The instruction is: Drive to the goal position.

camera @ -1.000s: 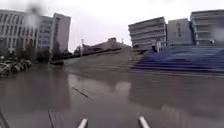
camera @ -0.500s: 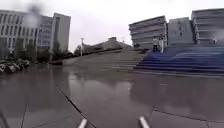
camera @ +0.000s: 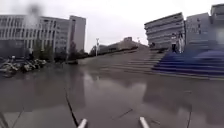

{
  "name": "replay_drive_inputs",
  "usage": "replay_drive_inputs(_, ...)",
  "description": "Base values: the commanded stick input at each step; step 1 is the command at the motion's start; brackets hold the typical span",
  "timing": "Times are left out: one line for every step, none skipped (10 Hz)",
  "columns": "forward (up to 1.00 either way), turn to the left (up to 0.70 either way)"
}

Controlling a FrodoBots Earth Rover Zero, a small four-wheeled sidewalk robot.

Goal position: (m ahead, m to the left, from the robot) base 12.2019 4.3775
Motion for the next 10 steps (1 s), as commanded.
replay_drive_inputs(1.0,0.4)
replay_drive_inputs(1.0,0.4)
replay_drive_inputs(1.0,0.4)
replay_drive_inputs(1.0,0.05)
replay_drive_inputs(1.0,0.0)
replay_drive_inputs(1.0,0.0)
replay_drive_inputs(1.0,0.0)
replay_drive_inputs(1.0,0.0)
replay_drive_inputs(1.0,0.0)
replay_drive_inputs(1.0,0.0)
